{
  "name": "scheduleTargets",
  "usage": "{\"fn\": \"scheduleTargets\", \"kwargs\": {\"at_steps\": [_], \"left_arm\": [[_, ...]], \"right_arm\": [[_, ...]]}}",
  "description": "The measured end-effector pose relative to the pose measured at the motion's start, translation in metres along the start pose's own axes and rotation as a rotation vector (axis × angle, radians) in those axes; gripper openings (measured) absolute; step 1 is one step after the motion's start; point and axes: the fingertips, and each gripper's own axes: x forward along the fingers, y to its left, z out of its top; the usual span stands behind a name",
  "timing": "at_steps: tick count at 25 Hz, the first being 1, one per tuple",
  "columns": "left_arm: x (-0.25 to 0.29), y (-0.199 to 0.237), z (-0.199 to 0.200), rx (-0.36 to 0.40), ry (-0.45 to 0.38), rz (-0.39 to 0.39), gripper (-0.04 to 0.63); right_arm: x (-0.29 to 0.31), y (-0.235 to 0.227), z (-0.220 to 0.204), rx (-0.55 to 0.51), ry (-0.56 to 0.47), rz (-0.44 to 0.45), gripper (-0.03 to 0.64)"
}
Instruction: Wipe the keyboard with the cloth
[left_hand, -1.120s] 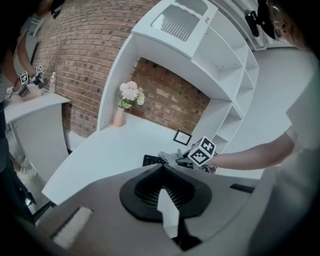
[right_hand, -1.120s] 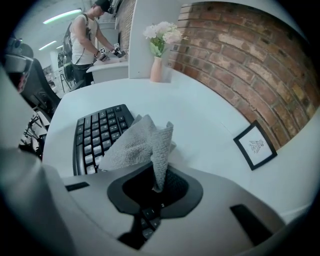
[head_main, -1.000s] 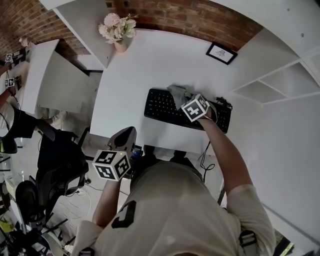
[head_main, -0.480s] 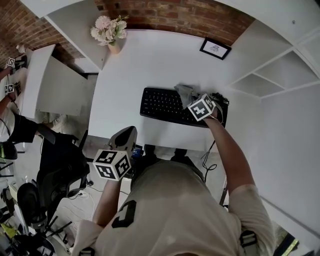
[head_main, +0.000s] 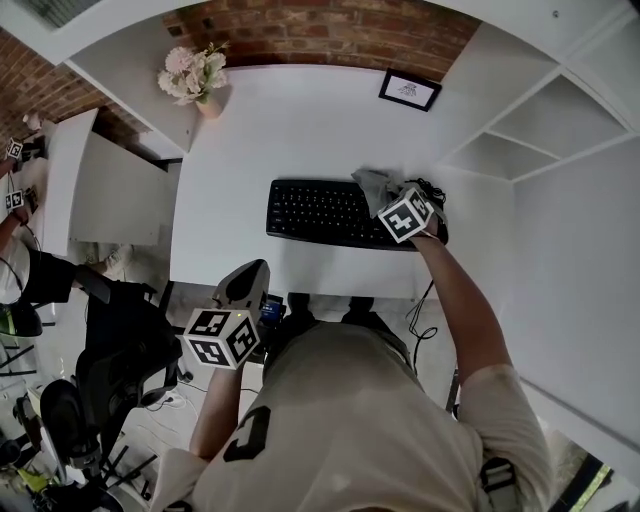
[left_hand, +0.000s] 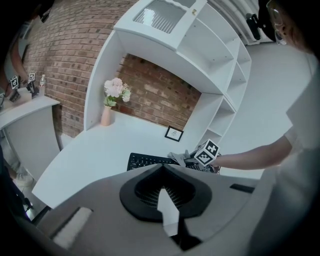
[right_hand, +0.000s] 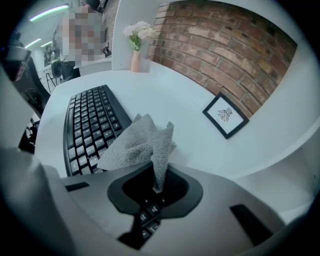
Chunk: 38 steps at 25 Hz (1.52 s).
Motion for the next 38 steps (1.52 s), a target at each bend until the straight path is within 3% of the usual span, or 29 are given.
{"fn": "scheduleTargets", "kwargs": {"at_steps": [13,26,32,35,38], "left_arm": [[0.007,-0.016,0.002,0.029,0.012,-0.024,0.003],[0.000,-0.015,0.003,0.036,0.007,-0.014,0.003],[-0.007,0.002,0.018,0.033,-0.044,0.029,0.003],[-0.013,0.011,0.018,0.027,-0.049,0.051,0.003],[-0.014,0.013,0.013,0.018,-0.041,0.050,0.003]], "right_arm": [[-0.013,-0.038,-0.056,0.036,0.040,-0.077,0.023],[-0.034,-0.072,-0.121,0.184,0.098,-0.146,0.023],[-0.037,-0.080,-0.175,0.279,0.201,-0.156,0.023],[-0.041,-0.077,-0.187,0.347,0.176,-0.154,0.023],[-0.058,-0.084,-0.163,0.360,0.086,-0.189,0.023]]}}
